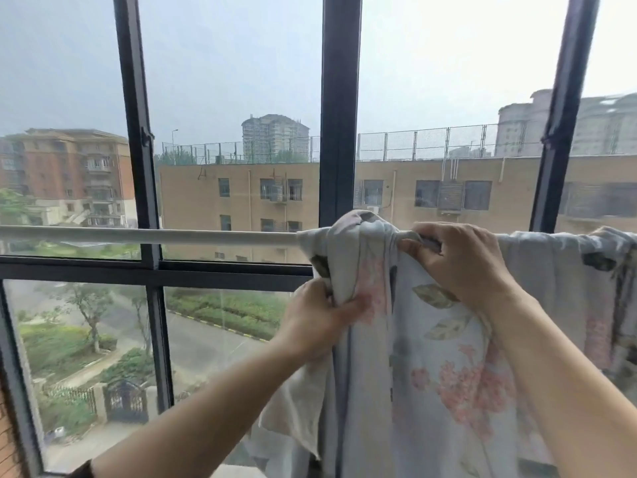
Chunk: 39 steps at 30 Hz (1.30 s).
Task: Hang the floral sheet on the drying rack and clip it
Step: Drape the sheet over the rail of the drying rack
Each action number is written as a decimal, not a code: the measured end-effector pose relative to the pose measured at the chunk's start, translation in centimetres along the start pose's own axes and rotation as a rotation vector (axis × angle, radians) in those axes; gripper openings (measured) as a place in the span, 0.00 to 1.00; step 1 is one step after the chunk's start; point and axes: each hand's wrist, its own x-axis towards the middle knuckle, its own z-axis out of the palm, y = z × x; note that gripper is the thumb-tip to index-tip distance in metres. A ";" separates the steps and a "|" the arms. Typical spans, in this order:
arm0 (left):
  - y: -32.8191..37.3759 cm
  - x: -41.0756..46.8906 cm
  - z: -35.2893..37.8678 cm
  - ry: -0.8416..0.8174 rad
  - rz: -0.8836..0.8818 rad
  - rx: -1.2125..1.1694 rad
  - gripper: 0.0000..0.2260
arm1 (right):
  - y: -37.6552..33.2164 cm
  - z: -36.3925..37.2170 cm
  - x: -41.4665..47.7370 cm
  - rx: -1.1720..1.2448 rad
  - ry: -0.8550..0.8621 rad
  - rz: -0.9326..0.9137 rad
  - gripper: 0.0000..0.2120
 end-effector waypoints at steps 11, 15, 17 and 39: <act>5.2 5.7 -11.0 0.126 0.149 -0.098 0.05 | 0.2 -0.5 -0.3 -0.010 0.016 0.002 0.21; 5.5 10.0 -12.8 0.024 -0.097 0.317 0.11 | -0.1 -0.4 0.1 -0.004 -0.007 0.070 0.24; 5.2 10.3 -11.5 -0.110 -0.246 0.530 0.23 | 0.3 -0.6 0.6 -0.034 0.007 0.164 0.26; 2.8 10.0 -10.6 0.380 -0.001 0.466 0.16 | -7.3 2.4 3.2 0.159 -0.122 -0.152 0.22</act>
